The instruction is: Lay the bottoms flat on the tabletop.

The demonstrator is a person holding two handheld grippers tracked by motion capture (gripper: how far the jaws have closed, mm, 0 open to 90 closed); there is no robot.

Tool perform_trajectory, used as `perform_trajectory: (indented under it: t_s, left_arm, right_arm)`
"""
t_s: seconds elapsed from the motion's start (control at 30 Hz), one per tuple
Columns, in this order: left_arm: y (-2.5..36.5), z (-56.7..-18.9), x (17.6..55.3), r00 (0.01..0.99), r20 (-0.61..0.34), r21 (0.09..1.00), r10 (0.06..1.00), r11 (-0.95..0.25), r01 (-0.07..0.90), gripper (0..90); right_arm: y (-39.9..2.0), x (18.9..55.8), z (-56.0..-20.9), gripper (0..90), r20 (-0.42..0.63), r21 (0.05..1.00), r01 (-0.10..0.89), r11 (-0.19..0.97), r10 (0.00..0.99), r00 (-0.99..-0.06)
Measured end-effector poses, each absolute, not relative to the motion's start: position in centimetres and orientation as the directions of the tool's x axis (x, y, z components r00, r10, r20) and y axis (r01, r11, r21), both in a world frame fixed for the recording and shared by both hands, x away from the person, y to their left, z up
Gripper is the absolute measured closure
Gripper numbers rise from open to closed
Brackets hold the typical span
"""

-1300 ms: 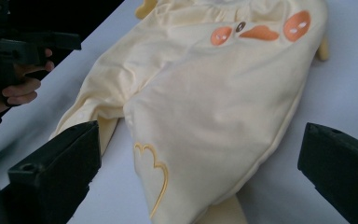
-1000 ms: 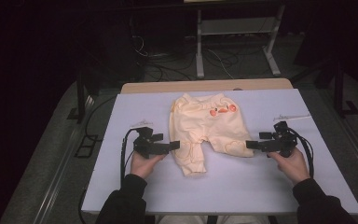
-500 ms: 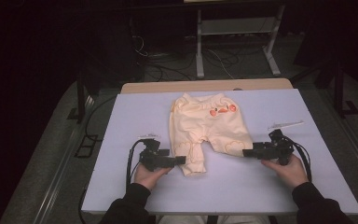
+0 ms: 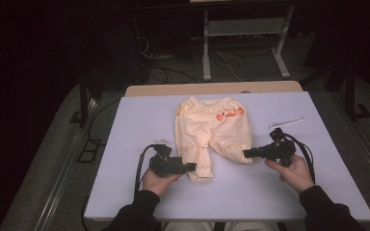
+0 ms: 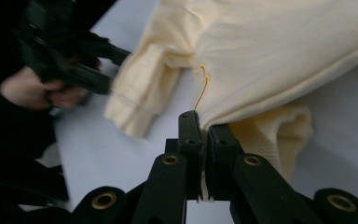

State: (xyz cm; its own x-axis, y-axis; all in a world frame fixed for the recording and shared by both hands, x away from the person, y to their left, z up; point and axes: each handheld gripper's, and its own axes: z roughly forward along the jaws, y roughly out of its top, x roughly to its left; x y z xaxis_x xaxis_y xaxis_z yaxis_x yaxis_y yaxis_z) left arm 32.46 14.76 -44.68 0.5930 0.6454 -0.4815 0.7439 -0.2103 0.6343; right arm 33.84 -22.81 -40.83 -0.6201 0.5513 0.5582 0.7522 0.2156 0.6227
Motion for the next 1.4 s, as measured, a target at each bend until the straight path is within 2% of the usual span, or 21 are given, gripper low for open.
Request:
perform_trajectory:
  t_s: [0.03,0.13,0.3,0.37,0.47,0.53,0.63,0.67,0.8,1.1,1.3,1.33,1.37,1.4]
  left_arm:
    - [14.7,-44.8,32.6,0.589,-0.480,0.630,0.650,-0.212,0.747,35.1]
    - [14.5,-44.9,32.9,0.592,-0.463,0.634,0.660,-0.221,0.742,49.1]
    - [14.2,-45.1,33.5,0.597,-0.431,0.625,0.677,-0.252,0.739,77.8]
    - [14.1,-45.1,33.7,0.608,-0.404,0.626,0.684,-0.278,0.729,82.9]
    - [14.0,-45.0,33.7,0.612,-0.392,0.627,0.687,-0.287,0.724,85.1]
    - [14.0,-44.8,33.6,0.619,-0.379,0.627,0.688,-0.300,0.719,85.8]
    - [14.0,-44.6,33.6,0.622,-0.375,0.626,0.687,-0.307,0.717,86.0]
    - [14.0,-44.4,33.7,0.626,-0.372,0.623,0.685,-0.315,0.716,86.1]
    - [14.2,-44.0,33.8,0.633,-0.357,0.627,0.687,-0.327,0.707,86.0]
    - [14.7,-43.5,34.1,0.641,-0.304,0.641,0.705,-0.346,0.685,86.0]
    - [15.2,-42.7,34.4,0.640,-0.191,0.656,0.744,-0.389,0.647,85.9]
    - [15.4,-42.7,34.4,0.636,-0.193,0.655,0.747,-0.384,0.650,85.9]
    - [15.5,-42.9,34.5,0.636,-0.203,0.648,0.745,-0.385,0.658,85.9]
    - [15.5,-42.9,34.5,0.636,-0.203,0.648,0.745,-0.385,0.658,85.8]
  right_arm:
    - [-22.0,34.1,-40.6,85.6,0.578,0.617,0.759,0.211,0.533,-0.618]
    - [-21.1,34.6,-40.5,85.9,0.618,0.603,0.775,0.188,0.504,-0.604]
    - [-20.2,35.2,-40.0,85.9,0.616,0.621,0.767,0.162,0.504,-0.605]
    - [-20.0,35.6,-39.4,86.0,0.600,0.641,0.755,0.137,0.523,-0.605]
    - [-20.2,36.0,-39.0,86.1,0.575,0.662,0.741,0.115,0.555,-0.600]
    - [-20.9,36.4,-38.4,86.2,0.492,0.694,0.710,0.119,0.643,-0.588]
    - [-22.1,36.8,-38.4,86.2,0.468,0.693,0.713,0.105,0.687,-0.555]
    - [-23.4,37.3,-38.8,86.2,0.456,0.687,0.723,0.078,0.728,-0.512]
    - [-25.4,38.5,-40.0,86.3,0.448,0.677,0.736,0.030,0.777,-0.443]
    - [-25.1,40.4,-42.2,86.2,0.388,0.662,0.749,0.032,0.840,-0.379]
    - [-24.7,41.0,-43.8,85.4,0.364,0.633,0.773,0.038,0.867,-0.340]
    - [-24.5,41.0,-43.9,85.0,0.361,0.628,0.777,0.044,0.868,-0.340]
    - [-24.4,40.8,-43.8,79.7,0.344,0.626,0.777,0.060,0.873,-0.345]
    - [-24.4,40.8,-43.8,79.7,0.344,0.626,0.777,0.060,0.873,-0.345]
